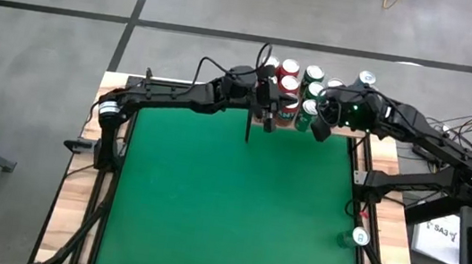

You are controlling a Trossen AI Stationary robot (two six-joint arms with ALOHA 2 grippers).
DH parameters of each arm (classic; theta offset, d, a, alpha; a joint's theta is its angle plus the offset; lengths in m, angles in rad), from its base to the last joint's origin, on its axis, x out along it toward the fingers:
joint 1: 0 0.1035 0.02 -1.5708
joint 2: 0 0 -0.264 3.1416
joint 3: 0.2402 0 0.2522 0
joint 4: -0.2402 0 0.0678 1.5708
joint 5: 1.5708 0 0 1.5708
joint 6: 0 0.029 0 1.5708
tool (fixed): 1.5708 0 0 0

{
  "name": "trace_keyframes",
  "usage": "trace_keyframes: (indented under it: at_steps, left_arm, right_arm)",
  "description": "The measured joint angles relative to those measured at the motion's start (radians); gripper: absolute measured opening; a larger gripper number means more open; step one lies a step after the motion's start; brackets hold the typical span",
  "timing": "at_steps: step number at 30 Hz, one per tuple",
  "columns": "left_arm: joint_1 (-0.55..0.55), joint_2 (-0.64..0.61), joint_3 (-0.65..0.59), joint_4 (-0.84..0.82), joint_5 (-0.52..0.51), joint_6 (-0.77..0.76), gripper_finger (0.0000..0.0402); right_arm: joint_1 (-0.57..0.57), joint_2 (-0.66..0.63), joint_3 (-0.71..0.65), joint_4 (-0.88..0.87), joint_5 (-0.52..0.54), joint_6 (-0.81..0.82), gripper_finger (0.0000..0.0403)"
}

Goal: Place canned beverage on shelf
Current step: Put the green soda can on the shelf aligned with the other green soda cans

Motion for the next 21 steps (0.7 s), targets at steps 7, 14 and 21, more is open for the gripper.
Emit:
trace_keyframes:
  at_steps: [7,14,21]
  left_arm:
    - [-0.011,0.002,-0.024,-0.004,0.000,-0.021,0.0000]
    - [-0.009,0.007,-0.026,0.034,-0.002,0.008,0.0000]
    - [-0.013,0.075,-0.005,0.151,0.000,-0.003,0.0000]
  right_arm:
    - [0.000,0.011,0.018,0.026,0.005,-0.044,0.0012]
    - [0.002,0.010,0.014,-0.007,0.003,-0.057,0.0012]
    - [0.002,0.006,0.012,-0.044,0.004,-0.060,0.0012]
